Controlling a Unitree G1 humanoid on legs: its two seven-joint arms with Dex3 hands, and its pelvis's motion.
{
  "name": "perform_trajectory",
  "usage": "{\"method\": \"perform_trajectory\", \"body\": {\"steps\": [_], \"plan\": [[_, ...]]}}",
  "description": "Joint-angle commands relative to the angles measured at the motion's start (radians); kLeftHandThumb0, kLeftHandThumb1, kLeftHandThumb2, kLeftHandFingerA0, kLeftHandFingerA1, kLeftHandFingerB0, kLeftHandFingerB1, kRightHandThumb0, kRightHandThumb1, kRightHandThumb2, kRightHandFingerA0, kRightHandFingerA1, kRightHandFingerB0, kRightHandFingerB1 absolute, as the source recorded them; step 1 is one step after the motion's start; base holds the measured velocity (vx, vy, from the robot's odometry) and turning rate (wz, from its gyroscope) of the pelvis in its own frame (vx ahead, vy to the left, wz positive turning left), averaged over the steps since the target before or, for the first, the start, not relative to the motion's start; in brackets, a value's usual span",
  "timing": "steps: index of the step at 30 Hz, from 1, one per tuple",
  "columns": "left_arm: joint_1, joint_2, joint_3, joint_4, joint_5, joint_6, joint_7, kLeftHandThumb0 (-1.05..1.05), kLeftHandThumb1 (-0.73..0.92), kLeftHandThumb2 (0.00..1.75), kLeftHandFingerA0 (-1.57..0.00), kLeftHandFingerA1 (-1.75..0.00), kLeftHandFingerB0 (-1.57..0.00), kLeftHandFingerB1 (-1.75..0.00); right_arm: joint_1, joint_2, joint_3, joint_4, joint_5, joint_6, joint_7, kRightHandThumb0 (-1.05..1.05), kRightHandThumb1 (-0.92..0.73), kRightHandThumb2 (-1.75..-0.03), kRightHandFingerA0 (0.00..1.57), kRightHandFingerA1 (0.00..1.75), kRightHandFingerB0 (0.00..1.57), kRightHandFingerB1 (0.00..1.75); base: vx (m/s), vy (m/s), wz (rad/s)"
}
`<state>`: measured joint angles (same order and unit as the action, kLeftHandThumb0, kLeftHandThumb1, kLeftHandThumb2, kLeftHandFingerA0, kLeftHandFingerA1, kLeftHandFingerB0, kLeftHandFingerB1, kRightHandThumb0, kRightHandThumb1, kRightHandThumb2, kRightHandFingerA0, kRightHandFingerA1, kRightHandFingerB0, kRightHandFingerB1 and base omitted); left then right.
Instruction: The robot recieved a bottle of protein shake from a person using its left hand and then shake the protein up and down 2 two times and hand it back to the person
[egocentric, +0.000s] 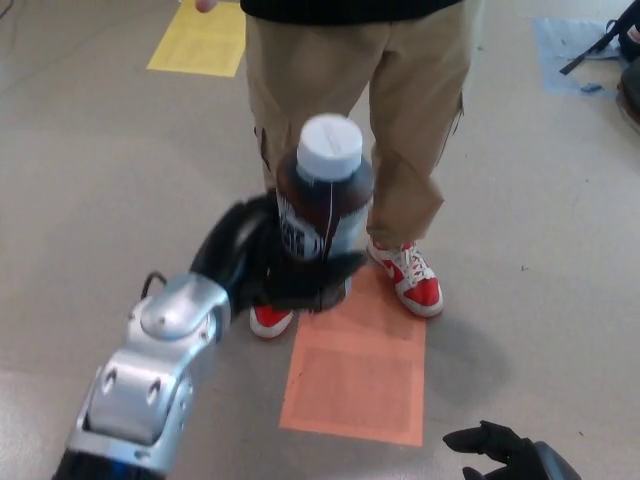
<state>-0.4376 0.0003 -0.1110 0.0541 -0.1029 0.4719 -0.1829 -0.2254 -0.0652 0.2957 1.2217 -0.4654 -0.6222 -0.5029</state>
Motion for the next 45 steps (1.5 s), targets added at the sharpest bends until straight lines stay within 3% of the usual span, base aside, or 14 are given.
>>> {"method": "perform_trajectory", "body": {"steps": [1,8,12,23,26,29,37,39,40,41,42,43,44,45], "plan": [[-0.107,0.001,0.060,0.012,-0.033,0.093,0.016,-0.25,0.82,0.70,-0.78,-1.52,-0.67,-1.15,0.015,-0.013,-0.004,-0.004,0.009,-0.007,0.007,-0.25,-0.80,-0.65,0.89,0.51,0.70,0.48,0.00,0.000,0.00],[-0.254,0.017,0.139,0.076,-0.055,0.147,0.006,-0.27,0.85,0.66,-0.68,-1.54,-0.60,-1.14,0.006,-0.011,0.002,0.000,-0.001,-0.002,-0.014,-0.25,-0.79,-0.65,0.92,0.52,0.70,0.49,0.00,0.000,0.00],[-0.342,-0.010,0.259,0.125,-0.128,0.225,0.052,-0.24,0.75,0.66,-0.77,-1.51,-0.62,-0.85,0.005,-0.005,-0.004,0.000,0.009,0.013,-0.002,-0.28,-0.81,-0.64,0.90,0.52,0.71,0.47,0.00,0.000,0.00],[-0.435,-0.001,0.321,0.192,-0.120,0.276,0.115,-0.23,0.76,0.65,-0.87,-1.42,-0.68,-0.95,0.004,-0.012,-0.003,-0.001,0.005,-0.003,0.004,-0.27,-0.81,-0.64,0.90,0.54,0.70,0.49,0.00,0.000,0.00],[-0.441,0.000,0.329,0.197,-0.125,0.277,0.124,-0.20,0.77,0.64,-0.86,-1.40,-0.65,-0.75,0.004,-0.013,-0.003,-0.002,0.006,0.007,0.010,-0.27,-0.80,-0.65,0.90,0.51,0.70,0.48,0.00,0.000,0.00],[-0.441,0.006,0.321,0.204,-0.123,0.261,0.114,-0.20,0.78,0.64,-0.87,-1.40,-0.69,-1.01,0.005,-0.014,-0.004,0.000,0.008,0.000,0.008,-0.27,-0.80,-0.64,0.89,0.53,0.71,0.49,0.00,0.000,0.00],[-0.443,0.017,0.310,0.193,-0.127,0.267,0.106,-0.24,0.76,0.66,-0.80,-1.50,-0.64,-0.91,-0.001,-0.013,-0.005,0.004,0.007,-0.003,0.004,-0.26,-0.80,-0.65,0.90,0.53,0.71,0.50,0.00,0.000,0.00],[-0.437,0.020,0.306,0.191,-0.126,0.267,0.103,-0.25,0.74,0.65,-0.84,-1.43,-0.67,-0.81,0.000,-0.013,-0.003,0.003,0.005,0.001,0.003,-0.28,-0.81,-0.65,0.89,0.53,0.71,0.49,0.00,0.000,0.00],[-0.427,0.018,0.300,0.186,-0.121,0.254,0.103,-0.32,0.72,0.61,-1.03,-1.00,-0.74,-0.54,0.002,-0.014,-0.003,0.002,0.005,0.004,0.005,-0.28,-0.81,-0.65,0.88,0.52,0.70,0.48,0.00,0.000,0.00],[-0.412,0.017,0.292,0.178,-0.114,0.233,0.103,-0.32,0.72,0.61,-1.03,-1.00,-0.74,-0.54,0.004,-0.015,-0.002,-0.001,0.004,0.007,0.008,-0.28,-0.81,-0.65,0.88,0.52,0.70,0.48,0.00,0.000,0.00],[-0.406,0.026,0.277,0.172,-0.107,0.243,0.094,-0.47,0.68,0.61,-1.01,-0.66,-0.37,-0.35,0.007,-0.014,-0.005,-0.001,0.009,0.002,0.012,-0.28,-0.81,-0.66,0.88,0.53,0.70,0.49,0.00,0.000,0.00],[-0.404,0.030,0.270,0.169,-0.105,0.248,0.091,-0.47,0.68,0.61,-1.01,-0.66,-0.37,-0.35,0.008,-0.014,-0.006,-0.001,0.011,0.000,0.014,-0.28,-0.81,-0.66,0.88,0.53,0.70,0.49,0.00,0.000,0.00],[-0.391,0.076,0.226,0.159,-0.113,0.250,-0.003,-0.75,0.71,0.65,-0.08,-0.28,0.00,-0.04,0.005,-0.013,-0.004,-0.001,0.008,0.004,0.012,-0.30,-0.79,-0.67,0.90,0.52,0.68,0.48,0.00,0.000,0.00],[-0.385,0.097,0.206,0.154,-0.119,0.251,-0.043,-0.75,0.71,0.65,-0.08,-0.28,0.00,-0.04,0.004,-0.012,-0.003,0.000,0.007,0.006,0.011,-0.30,-0.79,-0.67,0.90,0.52,0.68,0.48,0.00,0.000,0.00]]}}
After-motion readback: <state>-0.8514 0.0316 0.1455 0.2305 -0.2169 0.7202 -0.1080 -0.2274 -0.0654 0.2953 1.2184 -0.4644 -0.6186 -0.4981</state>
